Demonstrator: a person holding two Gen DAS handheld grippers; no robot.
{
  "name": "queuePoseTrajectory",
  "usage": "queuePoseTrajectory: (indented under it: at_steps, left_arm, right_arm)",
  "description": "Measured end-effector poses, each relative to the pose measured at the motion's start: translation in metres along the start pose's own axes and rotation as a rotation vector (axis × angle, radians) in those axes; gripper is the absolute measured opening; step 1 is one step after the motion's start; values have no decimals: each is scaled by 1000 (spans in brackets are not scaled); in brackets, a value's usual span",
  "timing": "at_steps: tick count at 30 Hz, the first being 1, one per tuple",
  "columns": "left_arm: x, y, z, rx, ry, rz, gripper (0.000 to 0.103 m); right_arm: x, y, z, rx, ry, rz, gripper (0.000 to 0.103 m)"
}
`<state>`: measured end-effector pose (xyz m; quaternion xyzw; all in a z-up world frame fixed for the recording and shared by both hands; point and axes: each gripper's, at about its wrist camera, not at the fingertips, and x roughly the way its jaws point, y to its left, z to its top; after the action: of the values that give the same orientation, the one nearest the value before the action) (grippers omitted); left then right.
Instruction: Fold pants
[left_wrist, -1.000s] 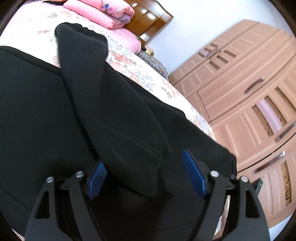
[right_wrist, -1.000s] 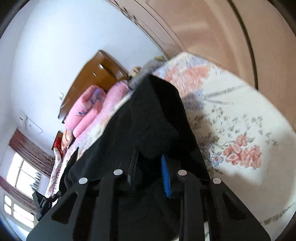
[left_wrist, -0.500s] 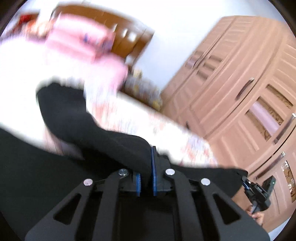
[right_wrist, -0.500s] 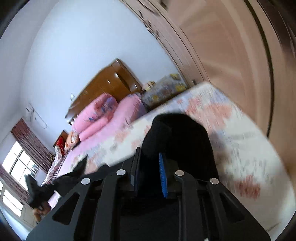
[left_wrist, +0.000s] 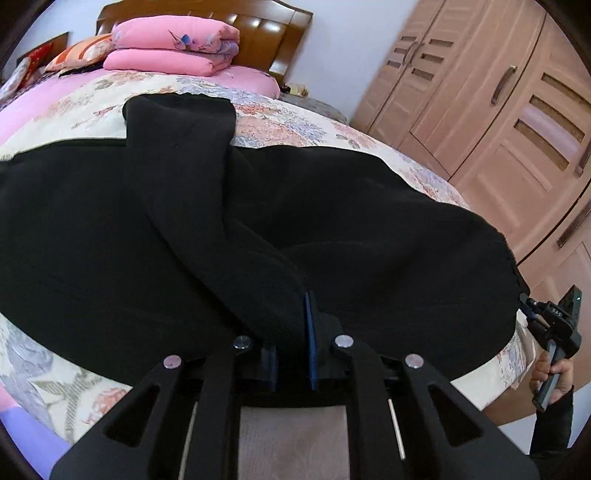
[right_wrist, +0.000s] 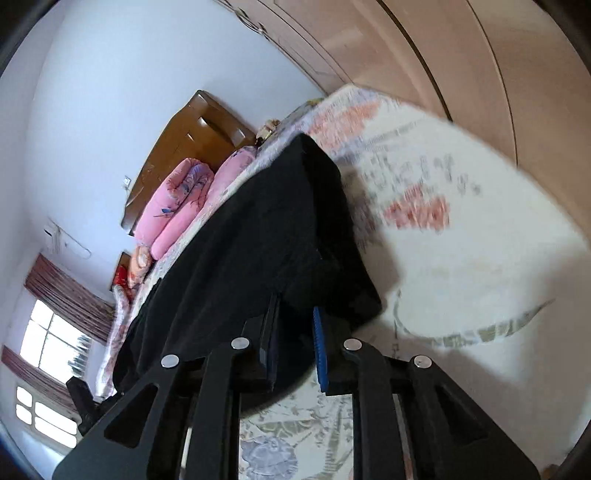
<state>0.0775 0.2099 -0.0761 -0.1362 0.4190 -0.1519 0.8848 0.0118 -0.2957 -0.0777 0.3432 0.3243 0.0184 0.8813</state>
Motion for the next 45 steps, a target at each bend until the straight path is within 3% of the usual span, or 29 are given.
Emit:
queuePoseTrajectory:
  at_steps: [3, 6, 9, 11, 18, 22, 24, 26, 28, 30, 34, 38, 41, 43, 45]
  left_arm:
    - [-17, 3, 10, -27, -50, -49, 12]
    - [-34, -5, 18, 0, -96, -40, 12]
    - [-19, 3, 14, -19, -42, -23, 12]
    - [-2, 16, 4, -78, 7, -33, 12]
    - [-44, 15, 17, -112, -80, -116, 12]
    - [-25, 18, 11, -101, -8, -66, 13]
    - [-14, 23, 1, -124, 11, -62, 16]
    - [-17, 23, 2, -125, -1, -73, 27]
    - [-25, 21, 6, -132, -37, -90, 69]
    - [-32, 21, 8, -170, -93, -139, 71]
    - [-19, 18, 7, -233, -58, -228, 69]
    - [-8, 2, 1, -223, -53, -228, 68]
    - [-7, -8, 1, -197, -61, -223, 44]
    - [-8, -13, 1, -177, -65, -230, 12]
    - [-15, -17, 4, -165, -99, -246, 11]
  right_arm:
    - [-12, 11, 2, -18, -25, 31, 16]
    - [-22, 8, -8, 8, -26, 63, 16]
    - [-6, -6, -20, 32, 18, 6, 16]
    - [-3, -22, -21, 118, 20, 64, 16]
    - [-24, -11, -11, 94, -37, 60, 16]
    - [-10, -30, -17, 131, 6, 29, 17]
    - [-13, -30, -18, 133, -4, 43, 28]
    - [-20, -23, -17, 98, -9, 13, 47]
    - [-29, -14, -19, 59, -30, 32, 49]
    - [-36, 0, -24, 18, -40, 69, 49]
    - [-22, 33, -45, -22, 39, 212, 49]
    - [11, 68, -69, -73, 164, 302, 49]
    - [33, 79, -84, -67, 249, 328, 49]
    - [40, 86, -92, -81, 288, 345, 49]
    - [39, 95, -96, -117, 304, 354, 49]
